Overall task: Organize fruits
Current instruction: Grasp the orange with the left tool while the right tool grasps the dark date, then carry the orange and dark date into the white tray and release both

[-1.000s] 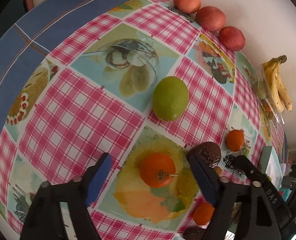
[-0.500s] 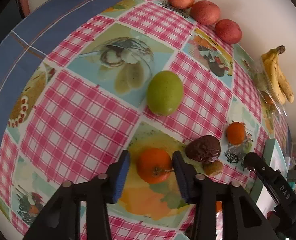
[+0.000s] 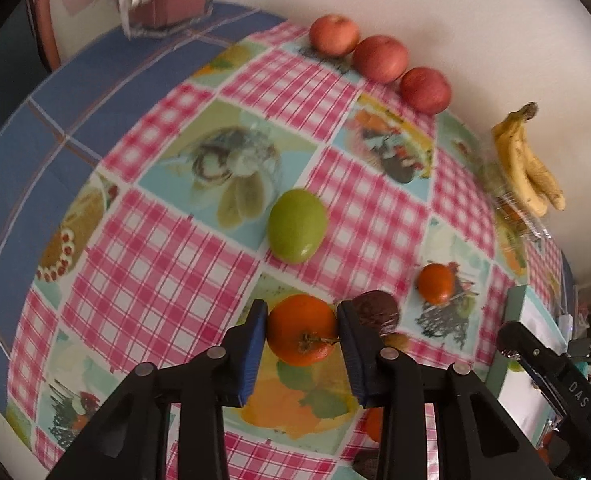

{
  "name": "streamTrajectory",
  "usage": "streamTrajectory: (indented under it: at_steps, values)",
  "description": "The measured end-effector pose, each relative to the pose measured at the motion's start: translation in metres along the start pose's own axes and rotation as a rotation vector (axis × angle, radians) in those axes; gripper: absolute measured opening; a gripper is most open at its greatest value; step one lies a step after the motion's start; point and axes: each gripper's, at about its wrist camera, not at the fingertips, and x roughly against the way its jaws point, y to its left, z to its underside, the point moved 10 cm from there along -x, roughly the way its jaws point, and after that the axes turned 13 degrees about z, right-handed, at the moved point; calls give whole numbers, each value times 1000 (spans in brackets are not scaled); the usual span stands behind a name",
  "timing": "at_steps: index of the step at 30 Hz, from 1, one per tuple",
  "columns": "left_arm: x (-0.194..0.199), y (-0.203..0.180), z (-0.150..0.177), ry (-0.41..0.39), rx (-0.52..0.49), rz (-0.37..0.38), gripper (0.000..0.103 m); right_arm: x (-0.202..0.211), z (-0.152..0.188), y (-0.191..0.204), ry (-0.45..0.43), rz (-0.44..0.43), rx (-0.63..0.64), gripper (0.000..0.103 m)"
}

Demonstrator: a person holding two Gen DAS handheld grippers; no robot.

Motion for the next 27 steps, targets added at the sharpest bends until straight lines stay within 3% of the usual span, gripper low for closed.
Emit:
streamTrajectory:
  at_steps: [12, 27]
  values:
    - [31, -56, -1, -73, -136, 26, 38, 33, -4, -45, -50, 29, -59, 58]
    - [7, -154, 41, -8, -330, 84, 38, 45, -9, -161, -62, 179, -188, 58]
